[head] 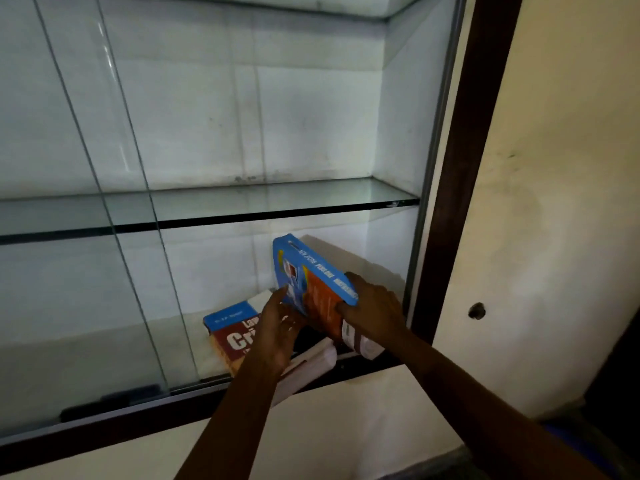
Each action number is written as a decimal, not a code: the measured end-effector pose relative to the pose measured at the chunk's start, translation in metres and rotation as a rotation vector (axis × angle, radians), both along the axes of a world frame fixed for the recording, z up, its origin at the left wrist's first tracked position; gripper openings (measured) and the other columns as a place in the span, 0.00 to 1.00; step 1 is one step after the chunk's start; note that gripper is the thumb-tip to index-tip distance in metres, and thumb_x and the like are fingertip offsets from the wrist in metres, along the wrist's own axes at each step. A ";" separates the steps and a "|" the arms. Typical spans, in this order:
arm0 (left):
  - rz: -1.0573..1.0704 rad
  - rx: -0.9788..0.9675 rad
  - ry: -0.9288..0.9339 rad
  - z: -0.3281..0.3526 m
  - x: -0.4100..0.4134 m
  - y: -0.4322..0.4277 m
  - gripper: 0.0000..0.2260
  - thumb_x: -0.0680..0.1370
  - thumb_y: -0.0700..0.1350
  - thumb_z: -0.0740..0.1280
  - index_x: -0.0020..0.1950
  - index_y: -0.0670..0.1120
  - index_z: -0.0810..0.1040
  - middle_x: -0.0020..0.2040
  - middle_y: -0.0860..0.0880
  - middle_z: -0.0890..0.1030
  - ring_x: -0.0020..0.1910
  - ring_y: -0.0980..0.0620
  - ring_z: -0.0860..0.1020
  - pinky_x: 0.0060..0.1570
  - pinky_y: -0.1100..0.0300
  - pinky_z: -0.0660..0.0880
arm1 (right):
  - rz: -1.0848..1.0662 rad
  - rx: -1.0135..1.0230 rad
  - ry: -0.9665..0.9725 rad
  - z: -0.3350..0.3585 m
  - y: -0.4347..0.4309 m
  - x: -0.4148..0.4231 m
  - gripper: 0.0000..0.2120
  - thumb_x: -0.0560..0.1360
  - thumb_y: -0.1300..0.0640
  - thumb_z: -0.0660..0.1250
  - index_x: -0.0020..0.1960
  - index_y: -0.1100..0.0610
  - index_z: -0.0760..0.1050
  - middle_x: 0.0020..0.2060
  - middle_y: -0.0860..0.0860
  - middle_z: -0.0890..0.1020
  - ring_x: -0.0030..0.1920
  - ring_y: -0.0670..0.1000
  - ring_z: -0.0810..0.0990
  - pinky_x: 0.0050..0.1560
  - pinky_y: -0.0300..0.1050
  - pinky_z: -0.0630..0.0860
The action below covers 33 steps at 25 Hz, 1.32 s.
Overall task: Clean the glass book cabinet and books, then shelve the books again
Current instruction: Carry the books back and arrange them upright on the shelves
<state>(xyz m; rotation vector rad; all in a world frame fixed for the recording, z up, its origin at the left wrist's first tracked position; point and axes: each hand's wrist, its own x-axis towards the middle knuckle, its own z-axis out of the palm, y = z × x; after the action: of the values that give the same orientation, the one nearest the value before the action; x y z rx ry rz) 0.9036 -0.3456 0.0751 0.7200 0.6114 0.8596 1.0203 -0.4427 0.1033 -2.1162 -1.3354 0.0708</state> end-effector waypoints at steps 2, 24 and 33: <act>-0.017 -0.030 0.009 0.001 0.019 -0.014 0.14 0.79 0.48 0.62 0.62 0.45 0.74 0.46 0.42 0.82 0.33 0.53 0.77 0.28 0.63 0.76 | -0.029 0.119 0.048 -0.007 -0.020 0.011 0.24 0.76 0.52 0.65 0.70 0.54 0.64 0.55 0.50 0.78 0.50 0.48 0.79 0.46 0.33 0.72; -0.453 -0.156 0.014 -0.069 0.155 0.047 0.33 0.62 0.65 0.74 0.61 0.48 0.78 0.57 0.40 0.81 0.55 0.39 0.80 0.56 0.36 0.73 | -0.228 0.517 0.475 -0.045 -0.065 0.049 0.21 0.67 0.45 0.64 0.58 0.37 0.64 0.43 0.43 0.80 0.39 0.40 0.83 0.34 0.33 0.77; -0.354 -0.060 0.127 -0.075 0.153 0.008 0.39 0.55 0.74 0.71 0.60 0.54 0.77 0.56 0.41 0.81 0.55 0.38 0.80 0.56 0.32 0.71 | -0.226 0.283 0.269 -0.028 -0.087 0.078 0.23 0.69 0.52 0.72 0.59 0.44 0.64 0.49 0.43 0.78 0.39 0.42 0.82 0.39 0.32 0.79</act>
<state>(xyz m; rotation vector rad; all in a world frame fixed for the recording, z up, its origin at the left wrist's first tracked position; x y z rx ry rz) 1.0565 -0.3377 0.0000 0.8039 0.5976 0.4690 1.0987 -0.5297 0.0757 -1.9234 -0.8884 0.0660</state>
